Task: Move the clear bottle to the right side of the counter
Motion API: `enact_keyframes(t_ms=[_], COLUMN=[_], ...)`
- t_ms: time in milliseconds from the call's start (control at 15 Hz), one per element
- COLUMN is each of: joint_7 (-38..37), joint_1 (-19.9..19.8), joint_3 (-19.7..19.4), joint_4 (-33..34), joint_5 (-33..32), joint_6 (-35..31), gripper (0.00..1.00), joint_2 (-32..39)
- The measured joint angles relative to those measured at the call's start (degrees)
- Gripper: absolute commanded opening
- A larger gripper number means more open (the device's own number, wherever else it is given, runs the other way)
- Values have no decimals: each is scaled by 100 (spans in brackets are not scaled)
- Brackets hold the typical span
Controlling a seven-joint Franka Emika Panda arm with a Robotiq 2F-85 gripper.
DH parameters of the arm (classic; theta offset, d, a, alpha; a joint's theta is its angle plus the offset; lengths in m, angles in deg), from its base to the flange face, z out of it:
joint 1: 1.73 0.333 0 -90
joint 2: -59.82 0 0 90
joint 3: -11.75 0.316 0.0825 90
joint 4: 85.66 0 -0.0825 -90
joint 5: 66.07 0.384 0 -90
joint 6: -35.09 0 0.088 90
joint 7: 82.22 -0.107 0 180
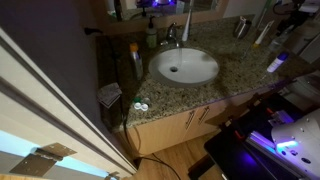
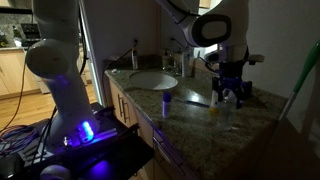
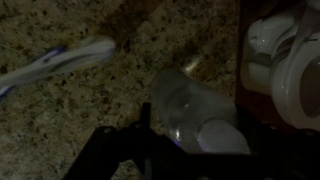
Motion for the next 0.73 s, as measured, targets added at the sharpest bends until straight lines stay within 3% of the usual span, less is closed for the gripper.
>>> enact_keyframes(t_ms=[333, 733], joint_7=[231, 335], joint_1=[36, -9], joint_3=[-14, -246], joint_4=[11, -154], joint_5=[432, 408], joint_6=[31, 14], gripper=[100, 100], joint_2=[-323, -1494])
